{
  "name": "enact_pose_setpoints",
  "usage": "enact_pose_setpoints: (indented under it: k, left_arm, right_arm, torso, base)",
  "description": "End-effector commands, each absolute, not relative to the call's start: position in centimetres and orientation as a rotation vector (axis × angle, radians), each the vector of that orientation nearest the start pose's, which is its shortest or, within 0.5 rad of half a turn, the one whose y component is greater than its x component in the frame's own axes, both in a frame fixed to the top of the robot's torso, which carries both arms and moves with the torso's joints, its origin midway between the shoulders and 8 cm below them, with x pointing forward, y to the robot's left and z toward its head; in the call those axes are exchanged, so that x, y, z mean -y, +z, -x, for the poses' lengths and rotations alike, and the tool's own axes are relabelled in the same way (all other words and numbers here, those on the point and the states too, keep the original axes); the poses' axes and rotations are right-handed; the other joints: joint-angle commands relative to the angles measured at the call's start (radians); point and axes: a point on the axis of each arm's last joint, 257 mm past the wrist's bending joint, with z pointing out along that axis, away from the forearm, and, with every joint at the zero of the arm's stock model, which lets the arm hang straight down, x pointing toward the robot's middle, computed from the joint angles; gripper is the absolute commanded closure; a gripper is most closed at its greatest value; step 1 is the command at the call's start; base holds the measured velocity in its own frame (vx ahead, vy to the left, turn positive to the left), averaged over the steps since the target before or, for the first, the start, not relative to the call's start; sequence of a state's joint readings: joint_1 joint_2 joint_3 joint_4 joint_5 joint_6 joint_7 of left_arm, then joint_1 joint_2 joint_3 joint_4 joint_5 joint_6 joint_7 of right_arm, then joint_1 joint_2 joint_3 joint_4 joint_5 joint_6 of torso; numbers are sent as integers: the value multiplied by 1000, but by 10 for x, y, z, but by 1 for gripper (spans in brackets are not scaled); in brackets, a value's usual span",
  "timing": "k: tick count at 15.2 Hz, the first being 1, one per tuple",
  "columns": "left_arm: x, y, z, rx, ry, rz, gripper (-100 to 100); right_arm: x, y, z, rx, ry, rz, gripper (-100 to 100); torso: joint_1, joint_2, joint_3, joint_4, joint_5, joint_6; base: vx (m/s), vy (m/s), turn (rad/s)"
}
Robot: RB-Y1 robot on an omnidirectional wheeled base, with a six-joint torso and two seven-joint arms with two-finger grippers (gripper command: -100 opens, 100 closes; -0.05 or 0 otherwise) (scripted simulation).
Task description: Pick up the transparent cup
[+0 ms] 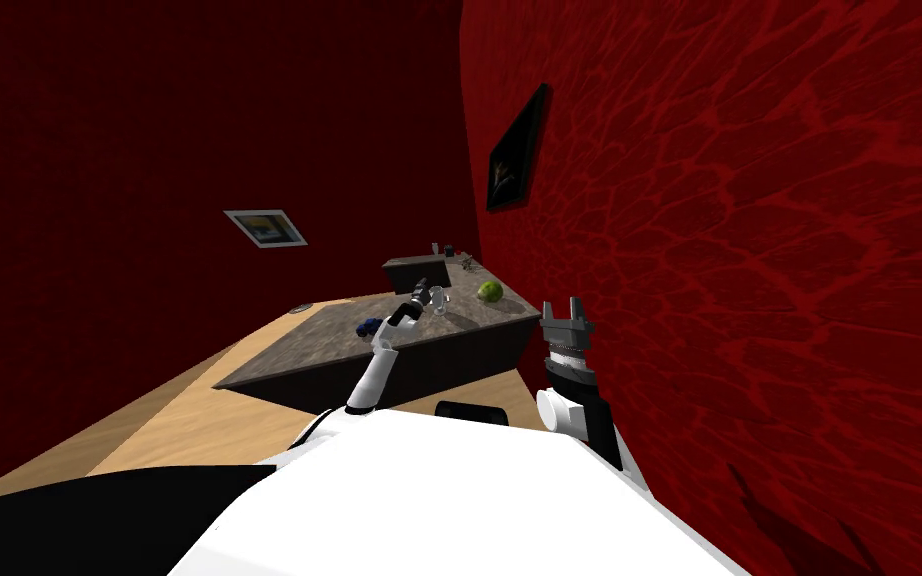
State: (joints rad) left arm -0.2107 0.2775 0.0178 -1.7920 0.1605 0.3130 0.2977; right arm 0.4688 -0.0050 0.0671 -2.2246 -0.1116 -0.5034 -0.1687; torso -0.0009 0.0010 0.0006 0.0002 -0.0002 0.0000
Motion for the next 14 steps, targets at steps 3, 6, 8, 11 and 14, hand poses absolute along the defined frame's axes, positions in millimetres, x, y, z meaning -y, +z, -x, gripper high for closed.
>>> enact_pose_setpoints:
  k: [3,6,8,11,14]
  left_arm:
    - [-251,-80,-604,-1154,-1409,1283,-100]
    - [-252,-87,-620,-1186,-1379,1346,-100]
    - [-254,-92,-630,-1201,-1363,1391,-100]
    - [-254,-100,-634,-1229,-1333,1428,-100]
    - [-254,-106,-646,-1257,-1301,1492,-100]
  right_arm:
    - [268,10,-358,-512,1598,-819,0]
    - [268,10,-358,-512,1598,-819,0]
    - [268,10,-358,-512,1598,-819,0]
    - [268,10,-358,-512,1598,-819,0]
    - [268,9,-358,-512,1598,-819,0]
  torso:
    - [0,0,0,0,0,0]
    - [0,0,0,0,0,0]
    - [0,-1,0,0,0,0]
    - [0,-1,0,0,0,0]
    - [0,-1,-1,0,0,0]
  base:
    - [-16,-14,9]
    - [-17,-14,18]
    - [-9,-8,14]
    - [-9,-12,13]
    - [-5,-15,27]
